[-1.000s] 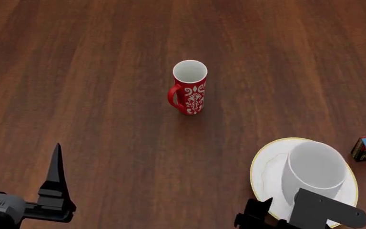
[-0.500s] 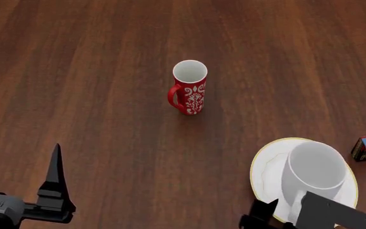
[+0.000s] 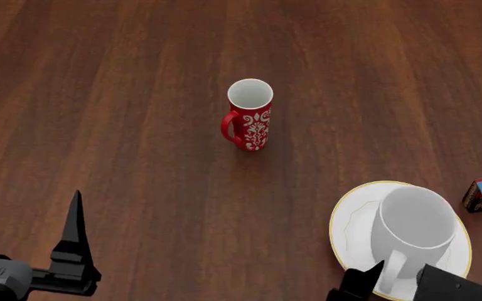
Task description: Put the white mug on the plate.
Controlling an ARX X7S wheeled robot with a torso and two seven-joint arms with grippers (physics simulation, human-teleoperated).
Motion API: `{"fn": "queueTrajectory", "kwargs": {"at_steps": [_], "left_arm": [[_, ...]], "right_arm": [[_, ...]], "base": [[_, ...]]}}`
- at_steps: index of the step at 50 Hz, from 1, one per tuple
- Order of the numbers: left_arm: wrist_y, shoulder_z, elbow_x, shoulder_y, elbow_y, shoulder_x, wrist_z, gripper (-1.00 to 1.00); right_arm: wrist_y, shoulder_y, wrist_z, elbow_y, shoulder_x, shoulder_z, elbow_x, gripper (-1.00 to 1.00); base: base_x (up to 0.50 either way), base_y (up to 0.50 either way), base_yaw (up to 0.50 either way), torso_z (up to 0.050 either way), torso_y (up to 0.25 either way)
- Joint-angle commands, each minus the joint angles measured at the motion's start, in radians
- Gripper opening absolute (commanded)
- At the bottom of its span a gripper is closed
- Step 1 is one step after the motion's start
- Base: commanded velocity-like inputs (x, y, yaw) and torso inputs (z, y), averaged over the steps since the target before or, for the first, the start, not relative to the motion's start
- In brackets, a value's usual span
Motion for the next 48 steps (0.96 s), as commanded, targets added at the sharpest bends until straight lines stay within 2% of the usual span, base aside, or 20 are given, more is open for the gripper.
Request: {"fn": "queueTrajectory", "kwargs": {"at_steps": [1, 19, 29, 31, 35, 40, 43, 44, 48], "left_arm": [[0.001, 0.002, -0.004, 0.007, 0.014, -0.002, -0.004, 1.00], [-0.007, 0.001, -0.001, 0.032, 0.067, -0.017, -0.022, 1.00], [-0.019, 0.002, 0.002, 0.051, 0.111, -0.027, -0.037, 1.00], [-0.020, 0.002, 0.003, 0.054, 0.117, -0.029, -0.039, 1.00], [-0.025, 0.002, 0.005, 0.064, 0.138, -0.035, -0.046, 1.00], [-0.034, -0.001, 0.006, 0.076, 0.167, -0.042, -0.057, 1.00], [-0.041, 0.000, 0.007, 0.081, 0.181, -0.046, -0.061, 1.00], [-0.042, 0.000, 0.007, 0.084, 0.187, -0.047, -0.063, 1.00], [-0.047, 0.000, 0.008, 0.091, 0.205, -0.051, -0.070, 1.00]], "right_arm": [[0.065, -0.060, 0.073, -0.216, 0.056, 0.001, 0.029, 1.00], [0.180, -0.123, 0.227, -0.582, 0.156, 0.048, 0.115, 1.00], [0.261, -0.093, 0.350, -0.783, 0.229, 0.092, 0.236, 1.00], [0.229, -0.080, 0.388, -0.793, 0.270, 0.066, 0.259, 1.00], [0.019, 0.008, 0.541, -0.794, 0.463, -0.155, 0.294, 1.00], [-0.282, 0.288, 0.728, -0.794, 0.696, -0.626, 0.264, 1.00], [-0.419, 0.547, 0.812, -0.795, 0.772, -0.971, 0.226, 1.00], [-0.449, 0.609, 0.824, -0.795, 0.791, -1.047, 0.215, 1.00], [-0.511, 0.725, 0.825, -0.795, 0.832, -1.182, 0.192, 1.00]], "base": [[0.00, 0.00, 0.00, 0.000, 0.000], [0.00, 0.00, 0.00, 0.000, 0.000], [0.00, 0.00, 0.00, 0.000, 0.000], [0.00, 0.00, 0.00, 0.000, 0.000], [0.00, 0.00, 0.00, 0.000, 0.000], [0.00, 0.00, 0.00, 0.000, 0.000], [0.00, 0.00, 0.00, 0.000, 0.000], [0.00, 0.00, 0.00, 0.000, 0.000], [0.00, 0.00, 0.00, 0.000, 0.000]]}}
